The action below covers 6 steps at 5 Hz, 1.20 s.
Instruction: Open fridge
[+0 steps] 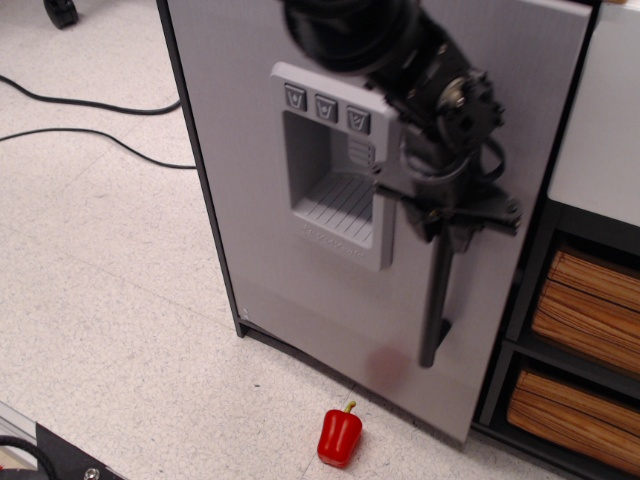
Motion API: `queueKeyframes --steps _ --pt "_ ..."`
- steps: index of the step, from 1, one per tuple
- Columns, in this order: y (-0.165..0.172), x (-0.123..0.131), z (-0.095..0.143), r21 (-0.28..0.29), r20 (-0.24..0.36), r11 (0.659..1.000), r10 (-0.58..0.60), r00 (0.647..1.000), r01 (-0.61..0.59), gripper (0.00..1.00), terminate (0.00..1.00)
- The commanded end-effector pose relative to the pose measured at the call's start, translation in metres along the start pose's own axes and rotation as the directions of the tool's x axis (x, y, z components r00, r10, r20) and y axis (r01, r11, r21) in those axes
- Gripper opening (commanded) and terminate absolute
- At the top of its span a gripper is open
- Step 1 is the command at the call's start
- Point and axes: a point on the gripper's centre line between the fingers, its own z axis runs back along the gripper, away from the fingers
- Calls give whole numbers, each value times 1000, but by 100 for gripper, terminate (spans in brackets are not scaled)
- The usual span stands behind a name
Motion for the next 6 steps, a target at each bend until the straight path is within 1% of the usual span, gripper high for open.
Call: queueKeyframes --steps 1,2,3,4,5,6 --pt "16 -33 37 47 11 999 -20 1000 19 0 0" --pt "8 -50 41 92 -44 988 -120 992 124 100 0" --pt "-19 -69 37 110 -149 978 -161 976 178 100 0" --pt "-44 -80 35 58 -202 971 -215 956 230 100 0" --pt "-78 -80 24 0 -244 964 -258 935 266 100 0" --pt "-101 -60 9 -13 -232 957 -286 930 291 100 0"
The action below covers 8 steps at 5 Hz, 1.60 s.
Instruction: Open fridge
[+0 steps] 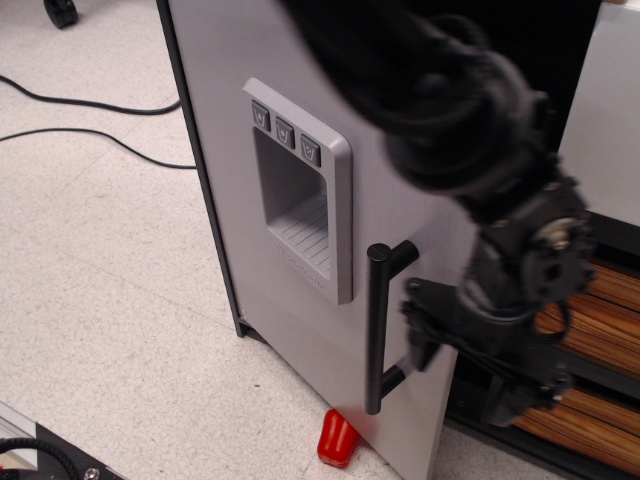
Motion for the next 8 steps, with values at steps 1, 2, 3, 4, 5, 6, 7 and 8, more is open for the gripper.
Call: queueKeyframes --steps 1,2,3,4,5,6,7,8 --pt "-24 58 14 -72 95 997 -33 995 40 100 0" --pt "-27 78 14 -82 114 997 23 993 -13 100 0" --pt "-2 94 23 -29 148 998 57 987 -53 100 0" --pt "33 90 21 26 111 994 106 988 -109 100 0" --pt "51 75 22 78 51 985 149 988 -153 100 0" --pt "64 41 25 105 55 984 141 989 -146 100 0" --pt "76 4 22 142 58 983 106 993 -113 100 0" --pt "88 -34 35 138 42 983 113 993 -118 100 0"
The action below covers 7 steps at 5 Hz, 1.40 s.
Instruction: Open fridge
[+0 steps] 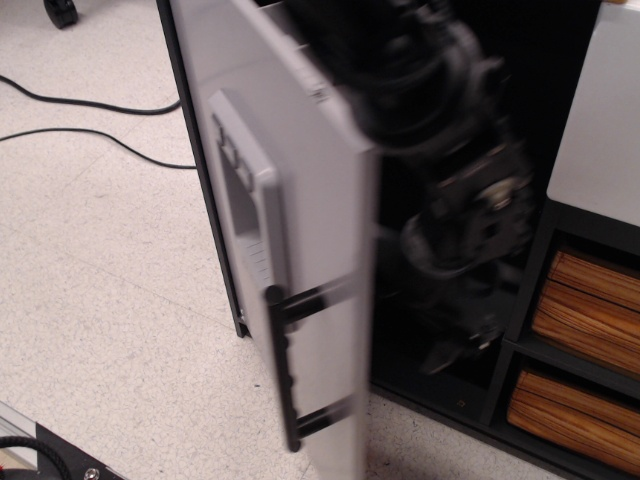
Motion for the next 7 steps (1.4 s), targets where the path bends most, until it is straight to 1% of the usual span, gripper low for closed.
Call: queueKeyframes --steps 1,2,3,4,5,6,7 --pt "46 -50 42 -5 21 1000 23 1000 -23 100 0" --pt "82 -66 39 17 25 999 40 999 -40 100 0" --pt "114 -67 35 27 32 997 75 997 -75 100 0" --pt "145 -69 33 37 52 995 93 994 -95 100 0" --pt "159 -65 35 4 54 994 110 992 -111 100 0" --pt "159 -65 35 4 54 994 110 992 -111 100 0" --pt "159 -65 35 4 54 994 110 992 -111 100 100"
